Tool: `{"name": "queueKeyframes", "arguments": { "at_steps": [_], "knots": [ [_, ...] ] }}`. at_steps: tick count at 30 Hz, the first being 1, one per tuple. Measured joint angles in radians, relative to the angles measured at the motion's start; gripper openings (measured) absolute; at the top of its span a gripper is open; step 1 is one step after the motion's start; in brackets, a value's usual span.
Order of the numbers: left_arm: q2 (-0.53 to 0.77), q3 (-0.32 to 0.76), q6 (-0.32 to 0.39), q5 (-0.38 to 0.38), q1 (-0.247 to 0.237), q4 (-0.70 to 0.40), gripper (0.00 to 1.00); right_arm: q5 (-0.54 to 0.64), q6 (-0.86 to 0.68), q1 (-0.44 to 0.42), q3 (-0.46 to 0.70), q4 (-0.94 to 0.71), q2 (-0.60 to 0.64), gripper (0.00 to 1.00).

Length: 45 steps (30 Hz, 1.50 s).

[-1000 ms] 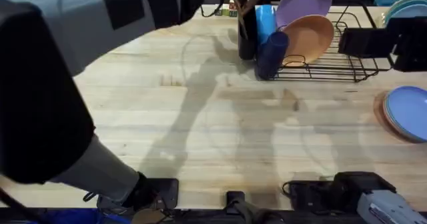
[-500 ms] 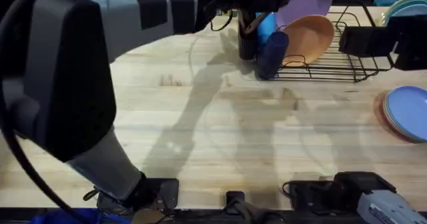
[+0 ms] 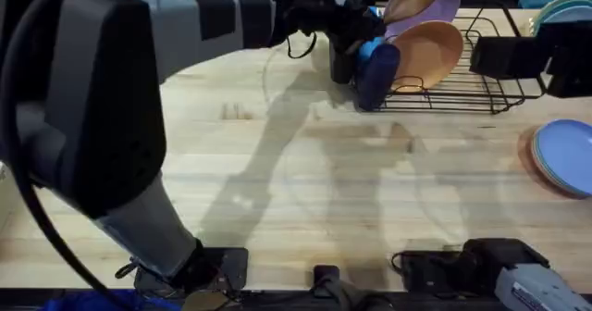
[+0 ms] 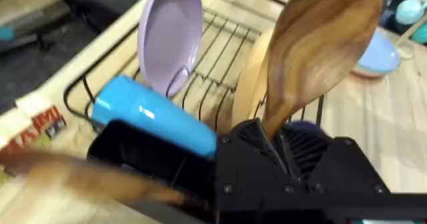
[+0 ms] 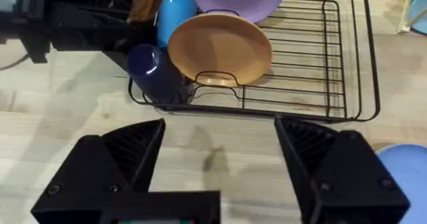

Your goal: Pick up the spoon on the table one by one and put them onto the rack

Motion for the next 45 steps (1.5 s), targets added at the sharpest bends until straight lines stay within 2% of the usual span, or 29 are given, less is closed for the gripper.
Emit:
{"name": "queueKeyframes", "arguments": {
  "at_steps": [11,13,16,17,18,21,22,31,45],
  "knots": [
    [-0.007,0.004,0.037,-0.034,0.024,-0.149,0.044,0.0,0.0,0.0,0.0,0.0,0.0,0.992],
    [-0.008,0.004,0.038,-0.035,0.026,-0.152,0.092,0.0,0.0,0.0,0.0,0.001,0.0,0.992],
    [-0.006,0.004,0.037,-0.046,0.026,-0.179,0.265,0.0,0.0,0.0,0.0,0.001,0.0,0.992],
    [-0.003,0.003,0.038,-0.057,0.026,-0.193,0.424,0.0,0.0,0.0,0.0,0.001,0.0,0.992],
    [-0.003,0.003,0.038,-0.061,0.026,-0.193,0.526,0.0,0.0,0.0,0.0,0.001,0.0,0.992],
    [-0.003,0.003,0.034,-0.061,0.026,-0.193,0.949,0.0,0.0,0.0,0.0,0.001,0.0,0.992],
    [-0.003,0.003,0.035,-0.06,0.026,-0.193,0.981,0.0,0.0,0.0,0.0,0.001,0.0,0.992],
    [-0.004,0.003,0.036,-0.059,0.031,-0.191,0.994,0.0,0.0,0.0,0.0,0.001,0.0,0.992],
    [-0.108,0.003,0.038,-0.064,0.088,-0.199,0.995,0.0,0.0,0.0,0.0,0.001,0.0,0.992]
  ]
}}
